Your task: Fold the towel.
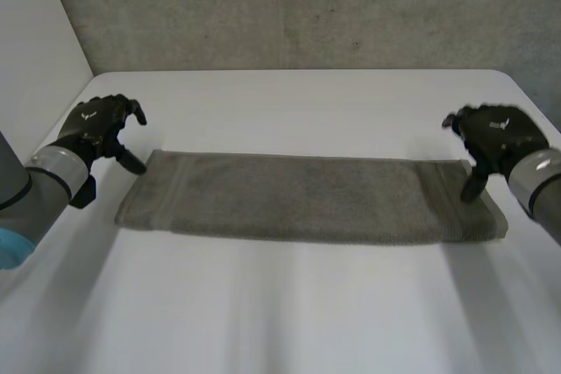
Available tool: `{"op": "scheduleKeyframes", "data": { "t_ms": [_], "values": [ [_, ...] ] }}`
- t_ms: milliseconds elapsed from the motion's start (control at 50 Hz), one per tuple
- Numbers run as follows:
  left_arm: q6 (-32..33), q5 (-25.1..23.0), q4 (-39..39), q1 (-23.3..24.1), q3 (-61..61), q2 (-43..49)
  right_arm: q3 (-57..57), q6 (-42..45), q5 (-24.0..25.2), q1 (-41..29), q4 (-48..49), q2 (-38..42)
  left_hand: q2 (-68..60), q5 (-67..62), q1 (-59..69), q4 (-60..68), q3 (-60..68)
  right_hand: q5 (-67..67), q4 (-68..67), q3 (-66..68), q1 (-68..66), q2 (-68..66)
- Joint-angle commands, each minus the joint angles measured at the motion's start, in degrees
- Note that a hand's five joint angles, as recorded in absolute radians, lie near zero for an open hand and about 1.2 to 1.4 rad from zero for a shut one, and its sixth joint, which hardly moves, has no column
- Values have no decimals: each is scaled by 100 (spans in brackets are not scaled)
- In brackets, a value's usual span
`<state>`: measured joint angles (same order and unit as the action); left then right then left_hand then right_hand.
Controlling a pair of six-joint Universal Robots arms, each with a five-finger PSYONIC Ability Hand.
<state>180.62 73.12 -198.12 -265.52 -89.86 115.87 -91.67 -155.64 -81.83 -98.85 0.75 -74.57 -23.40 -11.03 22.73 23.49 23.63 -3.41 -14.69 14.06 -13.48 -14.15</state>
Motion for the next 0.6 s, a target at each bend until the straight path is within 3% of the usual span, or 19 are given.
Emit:
{"op": "scheduleKeyframes", "data": {
  "t_ms": [20,140,380,420,480,500,600],
  "values": [
    [0,124,-86,0,-453,-47,-658,209,438,146,276,100,377,140,-309,-385,-399,-139,-11,73,-131,-64],
    [0,133,-349,-9,-567,50,-861,227,791,480,794,583,561,324,-494,-570,-584,-708,-580,642,-701,-634],
    [0,115,-658,-18,-823,-12,-782,763,712,604,1112,1226,663,426,-595,-671,-685,-1922,-1794,1856,-1914,-1847],
    [-9,115,-658,-18,-840,-29,-773,920,712,726,1112,1296,696,459,-629,-705,-719,-3794,-3666,3728,-3786,-3719],
    [-17,115,-649,-18,-840,-38,-764,965,712,806,1103,1296,747,510,-679,-755,-769,-5017,-4889,4951,-5009,-4942],
    [-18,115,-649,-18,-840,-38,-764,1000,703,884,1103,1287,747,510,-679,-755,-769,-6366,-6238,6300,-6358,-6291],
    [-18,115,-649,-18,-840,-29,-712,1115,695,1034,1033,1252,747,510,-679,-755,-769,-6659,-6531,6594,-6652,-6585]
  ]
}}
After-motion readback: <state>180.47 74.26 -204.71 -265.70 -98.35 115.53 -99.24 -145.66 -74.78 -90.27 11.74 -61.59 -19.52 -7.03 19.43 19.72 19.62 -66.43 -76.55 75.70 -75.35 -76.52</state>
